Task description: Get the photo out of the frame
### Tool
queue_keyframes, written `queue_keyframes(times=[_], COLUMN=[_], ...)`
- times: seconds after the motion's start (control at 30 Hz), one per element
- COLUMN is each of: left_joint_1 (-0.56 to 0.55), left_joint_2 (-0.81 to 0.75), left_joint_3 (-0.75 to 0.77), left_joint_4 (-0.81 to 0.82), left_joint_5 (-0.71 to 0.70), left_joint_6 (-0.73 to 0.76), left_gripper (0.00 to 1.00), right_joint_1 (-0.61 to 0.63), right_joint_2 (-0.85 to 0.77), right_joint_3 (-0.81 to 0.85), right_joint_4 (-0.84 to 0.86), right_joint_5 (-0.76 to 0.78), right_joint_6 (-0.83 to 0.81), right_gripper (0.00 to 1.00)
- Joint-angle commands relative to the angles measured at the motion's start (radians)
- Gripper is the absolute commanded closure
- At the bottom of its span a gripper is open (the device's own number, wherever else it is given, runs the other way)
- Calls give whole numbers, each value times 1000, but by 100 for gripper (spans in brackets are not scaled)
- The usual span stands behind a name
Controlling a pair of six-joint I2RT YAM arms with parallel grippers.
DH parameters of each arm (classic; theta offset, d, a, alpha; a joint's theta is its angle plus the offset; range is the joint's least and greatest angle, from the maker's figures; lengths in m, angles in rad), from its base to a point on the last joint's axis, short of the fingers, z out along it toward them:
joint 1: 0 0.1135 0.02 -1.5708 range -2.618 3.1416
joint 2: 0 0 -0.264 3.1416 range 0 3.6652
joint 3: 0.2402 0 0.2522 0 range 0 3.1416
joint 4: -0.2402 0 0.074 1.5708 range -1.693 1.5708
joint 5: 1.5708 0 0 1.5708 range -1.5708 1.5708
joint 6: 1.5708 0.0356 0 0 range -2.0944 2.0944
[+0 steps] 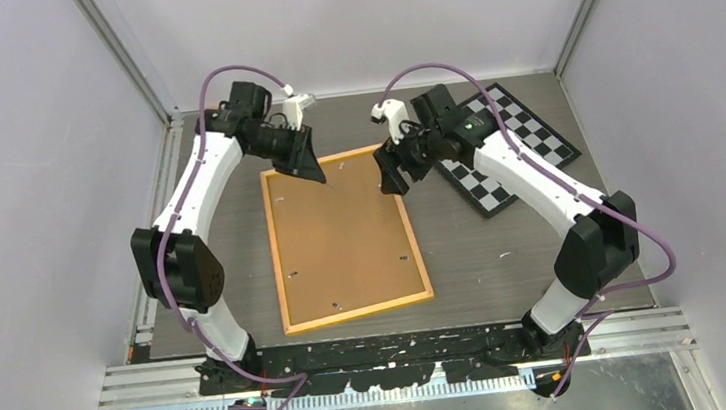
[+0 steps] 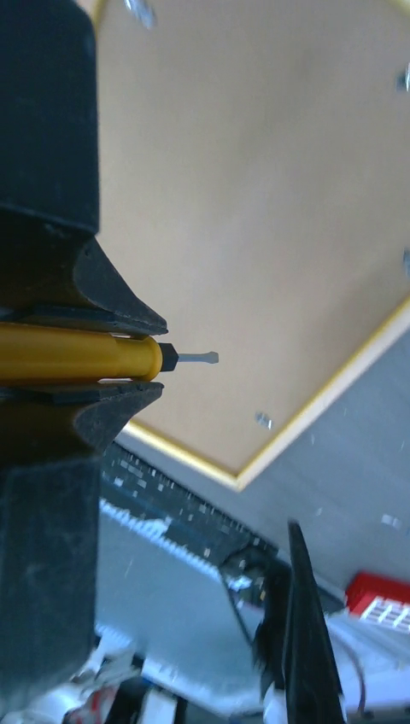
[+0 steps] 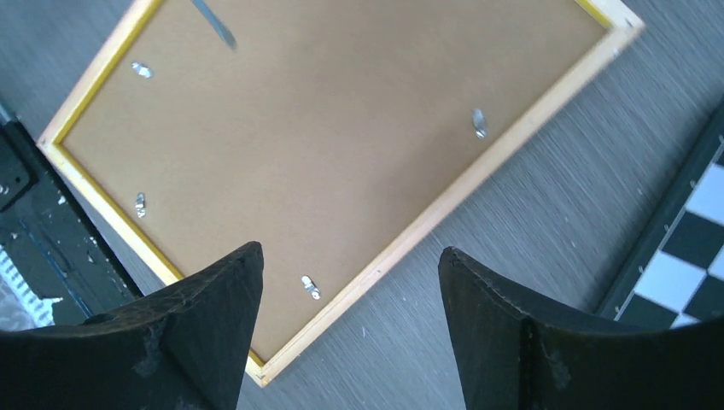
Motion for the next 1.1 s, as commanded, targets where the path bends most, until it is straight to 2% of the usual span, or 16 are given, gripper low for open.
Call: queue_keyframes(times=[0.0, 0.13, 0.37, 0.5, 0.67, 0.73, 0.8, 0.83, 0.9, 0.97, 1.07], left_joint_1=[-49, -56, -63, -65, -68, -68, -68, -68, -68, -67, -58], left_joint_2=[-64, -70, -78, -78, -67, -67, -69, -69, -66, -66, -88], left_joint_3=[-25, -60, -93, -122, -136, -144, -151, -153, -153, -153, -185], left_joint_4=[-73, -54, -4, 48, 77, 86, 92, 96, 99, 104, 173], left_joint_5=[167, 262, 327, 364, 402, 404, 400, 399, 394, 378, 351], left_joint_6=[-64, -118, -191, -241, -286, -292, -292, -294, -297, -296, -317], left_gripper=[100, 100, 100, 100, 100, 100, 100, 98, 87, 68, 23], right_joint_1=[62, 127, 174, 198, 217, 217, 217, 217, 217, 216, 201], right_joint_2=[-49, -49, -23, 1, 40, 43, 34, 28, 13, -7, -34], right_joint_3=[-41, -42, -33, -18, 21, 32, 31, 29, 21, 6, -28], right_joint_4=[96, 102, 130, 156, 160, 157, 154, 154, 154, 151, 134], right_joint_5=[-79, -74, -90, -81, -56, -52, -45, -43, -41, -37, -31], right_joint_6=[-131, -172, -136, -123, -109, -105, -105, -104, -100, -97, -92], right_gripper=[21, 23, 31, 40, 59, 76, 96, 99, 99, 99, 100])
